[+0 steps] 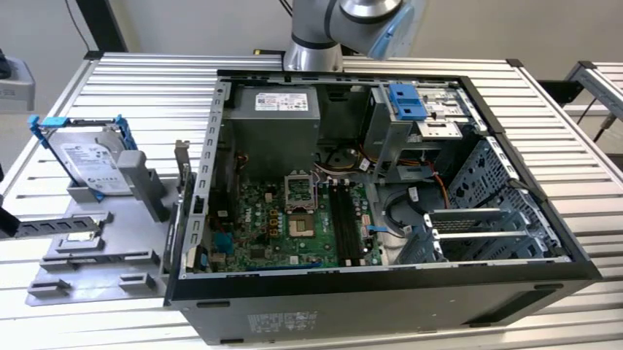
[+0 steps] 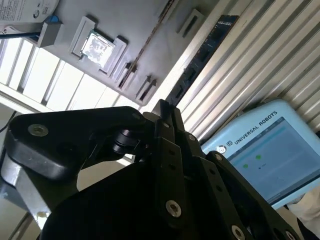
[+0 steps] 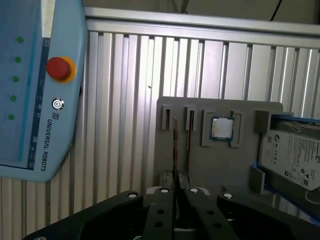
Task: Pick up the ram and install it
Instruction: 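Pick up the ram and move it above insertion slot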
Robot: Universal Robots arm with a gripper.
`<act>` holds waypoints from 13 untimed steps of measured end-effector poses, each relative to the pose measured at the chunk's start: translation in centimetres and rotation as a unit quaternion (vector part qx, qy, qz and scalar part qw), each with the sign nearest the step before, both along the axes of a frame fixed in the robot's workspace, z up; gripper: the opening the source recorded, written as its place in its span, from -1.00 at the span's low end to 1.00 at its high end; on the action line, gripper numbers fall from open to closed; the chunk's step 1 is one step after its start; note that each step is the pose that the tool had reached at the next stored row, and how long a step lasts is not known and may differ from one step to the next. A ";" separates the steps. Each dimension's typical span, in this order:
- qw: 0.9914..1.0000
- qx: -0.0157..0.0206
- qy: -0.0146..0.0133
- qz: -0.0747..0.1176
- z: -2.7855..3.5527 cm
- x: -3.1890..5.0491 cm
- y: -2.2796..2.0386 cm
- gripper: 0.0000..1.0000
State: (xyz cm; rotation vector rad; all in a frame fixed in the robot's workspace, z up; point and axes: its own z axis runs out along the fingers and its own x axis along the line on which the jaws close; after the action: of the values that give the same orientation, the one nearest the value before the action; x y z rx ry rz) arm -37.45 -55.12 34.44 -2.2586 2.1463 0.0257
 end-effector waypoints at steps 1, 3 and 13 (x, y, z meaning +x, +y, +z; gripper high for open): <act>1.000 0.000 0.000 0.000 0.17 0.00 0.00 -1.00; 1.000 0.000 0.000 0.000 0.54 -0.01 0.01 -1.00; 1.000 -0.002 0.000 0.000 1.78 -0.04 0.00 -1.00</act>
State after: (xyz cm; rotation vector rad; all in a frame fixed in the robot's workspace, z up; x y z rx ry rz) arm -37.49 -55.12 36.22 -2.2602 2.1480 0.0215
